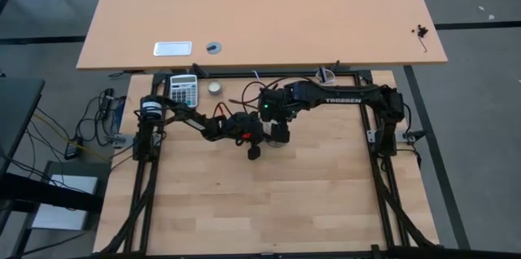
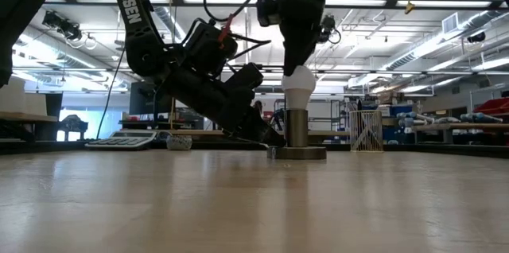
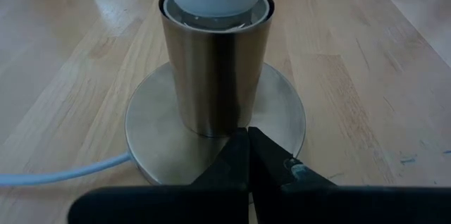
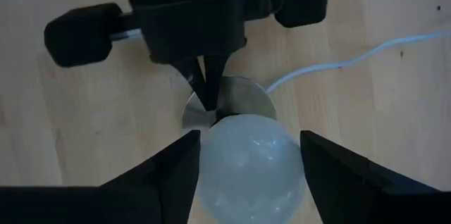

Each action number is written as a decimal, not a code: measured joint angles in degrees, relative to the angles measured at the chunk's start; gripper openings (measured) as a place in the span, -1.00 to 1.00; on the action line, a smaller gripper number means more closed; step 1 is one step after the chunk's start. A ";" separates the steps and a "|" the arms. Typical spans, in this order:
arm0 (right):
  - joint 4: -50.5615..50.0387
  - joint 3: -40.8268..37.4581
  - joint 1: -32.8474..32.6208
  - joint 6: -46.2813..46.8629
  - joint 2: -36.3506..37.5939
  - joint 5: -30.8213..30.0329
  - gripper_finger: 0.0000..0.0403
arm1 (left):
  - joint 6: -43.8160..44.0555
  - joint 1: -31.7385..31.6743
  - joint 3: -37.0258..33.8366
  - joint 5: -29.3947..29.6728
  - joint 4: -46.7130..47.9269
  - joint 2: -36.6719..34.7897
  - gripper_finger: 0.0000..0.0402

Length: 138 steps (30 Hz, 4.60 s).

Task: Screw lightbulb
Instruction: Insert the lightbulb into the lamp

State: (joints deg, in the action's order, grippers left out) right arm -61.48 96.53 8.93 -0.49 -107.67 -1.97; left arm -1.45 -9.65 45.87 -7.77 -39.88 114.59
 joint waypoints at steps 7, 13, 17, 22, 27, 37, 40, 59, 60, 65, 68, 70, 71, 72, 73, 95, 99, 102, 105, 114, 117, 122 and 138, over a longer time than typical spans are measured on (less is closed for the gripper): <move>0.73 -0.07 -0.24 -14.05 2.12 0.19 0.33 | 0.02 0.00 0.02 -0.02 0.02 0.00 -0.99; -0.87 -0.04 -0.59 -26.71 1.97 0.19 0.36 | 0.02 0.00 0.02 -0.02 0.02 0.00 -0.99; -1.47 -0.35 -0.39 -27.81 1.76 0.19 0.35 | 0.01 0.00 0.02 -0.02 0.04 0.00 -0.99; -0.16 -2.27 -0.22 -28.22 1.97 1.36 0.30 | 0.00 0.00 0.02 -0.02 0.02 0.00 -0.99; 1.25 -3.65 -0.16 -24.20 2.20 1.37 0.19 | 0.00 0.00 0.02 -0.02 0.02 0.00 -0.99; 2.50 -3.76 0.50 16.41 2.09 0.08 0.12 | 0.02 0.00 0.00 -0.02 -0.02 0.00 -0.99; 2.67 -3.79 1.05 17.81 2.35 1.52 0.18 | 0.17 0.00 0.00 -0.02 -0.02 0.00 -0.99; -2.51 1.18 0.26 -29.75 1.22 2.09 0.35 | 0.15 0.00 0.00 -0.02 0.02 0.00 -0.99; -2.03 1.18 0.36 -29.90 1.00 2.09 0.34 | 0.15 0.00 0.02 -0.02 0.02 0.00 -0.99; -2.55 1.18 0.46 -26.59 -0.03 2.15 0.27 | 0.15 0.00 0.02 -0.04 0.07 -0.01 -0.99; -0.70 -0.15 0.47 -19.04 0.20 2.06 0.19 | 0.14 0.00 0.02 -0.04 0.12 -0.02 -0.99; 0.23 -0.48 0.46 -9.06 0.21 1.11 0.14 | 0.15 0.02 0.00 -0.03 0.04 0.00 -0.99; 0.16 -0.49 0.49 -2.65 0.21 0.58 0.13 | 0.15 0.00 0.00 -0.06 0.04 0.00 -0.99; -0.04 -0.50 0.63 3.41 0.23 0.37 0.11 | 0.15 0.00 0.02 -0.04 0.04 0.00 -0.99; -0.24 -0.50 0.72 8.16 0.25 0.36 0.11 | 0.15 0.00 0.00 -0.04 0.02 0.00 -0.99; -6.78 5.64 0.52 -26.68 0.14 2.00 0.36 | 0.13 0.02 0.00 -0.04 0.02 0.00 -0.99; -6.20 3.15 0.52 -29.90 0.16 1.96 0.33 | 0.11 0.00 0.00 -0.04 0.02 0.00 -0.99; -4.81 1.50 0.52 -30.58 0.19 1.90 0.31 | 0.09 0.01 0.00 -0.04 0.03 0.00 -0.99; -3.68 0.78 0.52 -30.04 0.36 1.78 0.28 | 0.07 0.00 0.00 -0.04 0.04 0.00 -0.99; -3.62 0.59 0.52 -10.61 0.43 0.54 0.03 | 0.00 0.02 0.00 -0.04 0.04 0.00 -0.99; -3.83 0.57 0.35 2.62 0.40 -1.23 0.01 | 0.00 0.02 0.00 -0.04 0.04 0.00 -0.99; -4.55 0.60 0.48 21.35 0.27 -0.02 0.05 | -0.02 0.00 0.00 -0.05 0.04 0.00 -0.99; -5.25 5.63 -0.35 -25.93 0.51 0.89 0.30 | -0.02 0.02 0.00 -0.02 0.04 -0.01 -0.99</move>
State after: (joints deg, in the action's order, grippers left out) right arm -66.73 102.17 8.58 -26.42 -107.16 -1.08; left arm -1.48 -9.63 45.87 -7.79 -39.84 114.58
